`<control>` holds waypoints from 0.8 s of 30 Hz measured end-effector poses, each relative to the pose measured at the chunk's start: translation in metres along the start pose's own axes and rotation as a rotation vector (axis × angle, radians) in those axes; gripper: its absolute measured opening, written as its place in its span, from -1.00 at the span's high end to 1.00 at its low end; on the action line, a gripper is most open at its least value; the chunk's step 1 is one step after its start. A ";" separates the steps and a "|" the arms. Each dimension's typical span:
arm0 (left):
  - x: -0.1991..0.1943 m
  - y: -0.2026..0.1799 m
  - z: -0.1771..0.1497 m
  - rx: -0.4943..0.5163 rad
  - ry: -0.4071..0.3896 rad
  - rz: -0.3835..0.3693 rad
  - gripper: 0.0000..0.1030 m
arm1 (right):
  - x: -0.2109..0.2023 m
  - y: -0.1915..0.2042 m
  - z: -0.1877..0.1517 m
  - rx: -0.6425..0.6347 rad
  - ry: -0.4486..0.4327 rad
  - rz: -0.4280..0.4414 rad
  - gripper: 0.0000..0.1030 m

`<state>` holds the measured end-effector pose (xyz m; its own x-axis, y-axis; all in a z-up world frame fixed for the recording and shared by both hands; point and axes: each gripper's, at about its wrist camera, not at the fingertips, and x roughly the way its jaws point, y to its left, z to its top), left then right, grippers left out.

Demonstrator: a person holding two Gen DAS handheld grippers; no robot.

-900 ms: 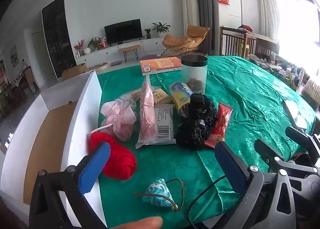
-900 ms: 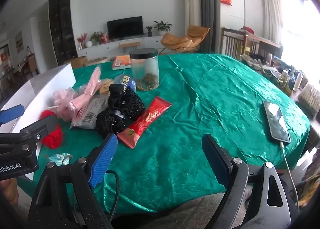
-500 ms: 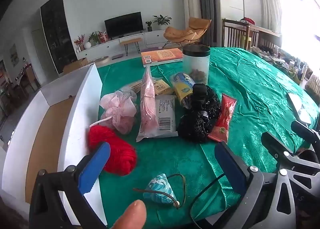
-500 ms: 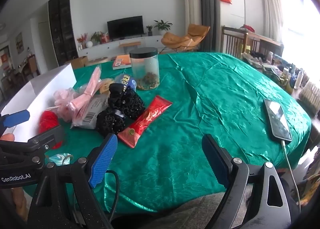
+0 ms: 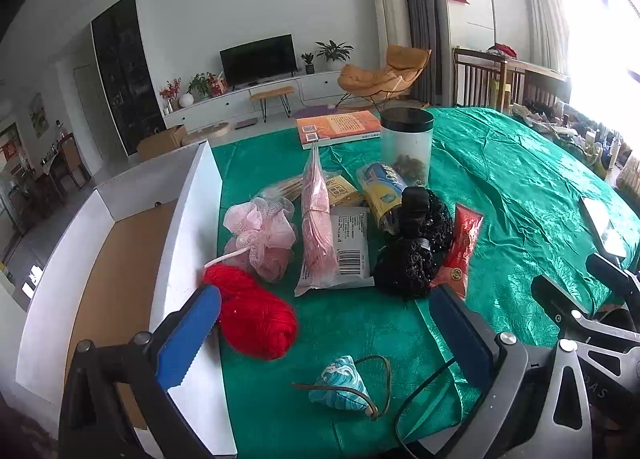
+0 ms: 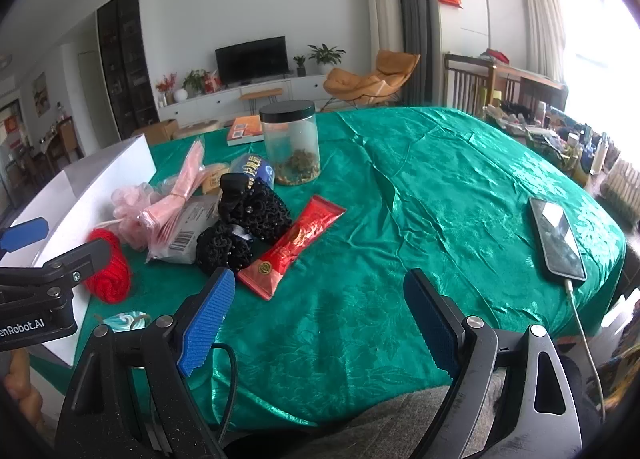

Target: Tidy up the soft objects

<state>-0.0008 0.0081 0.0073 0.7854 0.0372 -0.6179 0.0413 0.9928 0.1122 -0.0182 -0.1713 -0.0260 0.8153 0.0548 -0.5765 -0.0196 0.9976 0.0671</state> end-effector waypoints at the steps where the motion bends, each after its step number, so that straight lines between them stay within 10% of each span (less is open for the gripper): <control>1: -0.002 0.002 0.001 -0.009 -0.006 -0.004 -1.00 | 0.000 0.000 0.000 0.000 0.000 0.000 -0.72; 24: -0.006 0.017 -0.003 -0.047 -0.007 -0.034 -1.00 | 0.002 -0.002 -0.001 0.007 0.003 0.004 -0.72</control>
<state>-0.0067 0.0249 0.0102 0.7883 0.0023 -0.6153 0.0396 0.9977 0.0545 -0.0176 -0.1731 -0.0283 0.8136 0.0591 -0.5785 -0.0190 0.9970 0.0752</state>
